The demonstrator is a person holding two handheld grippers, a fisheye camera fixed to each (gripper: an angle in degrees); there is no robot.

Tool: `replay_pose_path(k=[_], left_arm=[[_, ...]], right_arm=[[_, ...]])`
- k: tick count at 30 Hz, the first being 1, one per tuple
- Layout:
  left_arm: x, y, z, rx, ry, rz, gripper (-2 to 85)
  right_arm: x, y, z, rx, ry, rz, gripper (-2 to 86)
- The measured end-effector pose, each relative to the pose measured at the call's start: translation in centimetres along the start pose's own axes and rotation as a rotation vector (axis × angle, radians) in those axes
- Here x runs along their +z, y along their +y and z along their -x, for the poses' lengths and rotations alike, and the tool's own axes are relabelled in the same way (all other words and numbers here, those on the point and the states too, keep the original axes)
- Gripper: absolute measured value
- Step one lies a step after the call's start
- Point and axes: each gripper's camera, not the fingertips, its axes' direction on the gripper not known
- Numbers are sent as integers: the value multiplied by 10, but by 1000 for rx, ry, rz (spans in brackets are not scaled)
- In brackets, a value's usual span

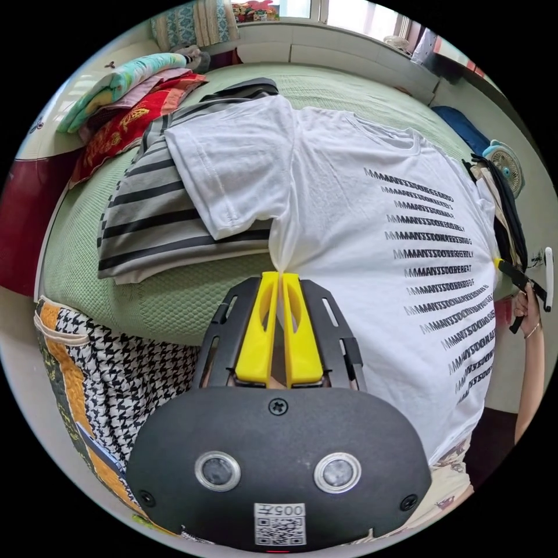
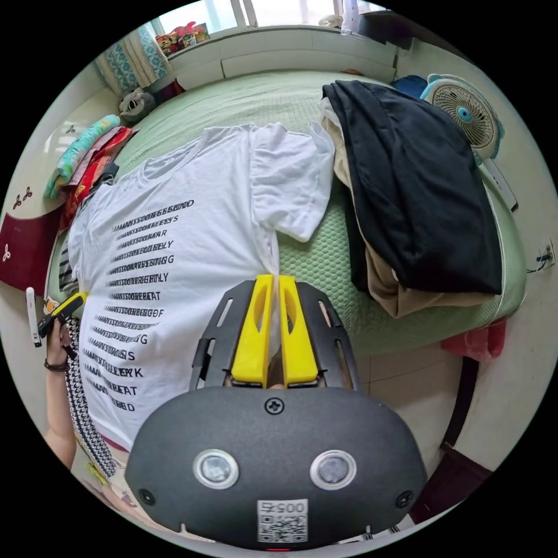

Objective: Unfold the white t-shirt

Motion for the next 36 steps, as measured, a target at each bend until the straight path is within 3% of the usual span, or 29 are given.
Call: replay_pose_path(k=[13,18,22,29,36], left_arm=[[-29,53,14,6,99,-57,77],[-7,67,3,6,83,-15,78],[-13,74,-3,6,10,-14,33],[-32,88,6,0,-3,-11,4],[-31,93,0,-16,-3,6,26]], right_arm=[[-42,72,-7,-69,-93,-94,70],[-19,95,17,-100,-32,-26,56],[-14,102,31,-102,121,-30,-7],[-33,114,2,0,-5,-45,-15],[-15,123,11,7,13,-33,-7]])
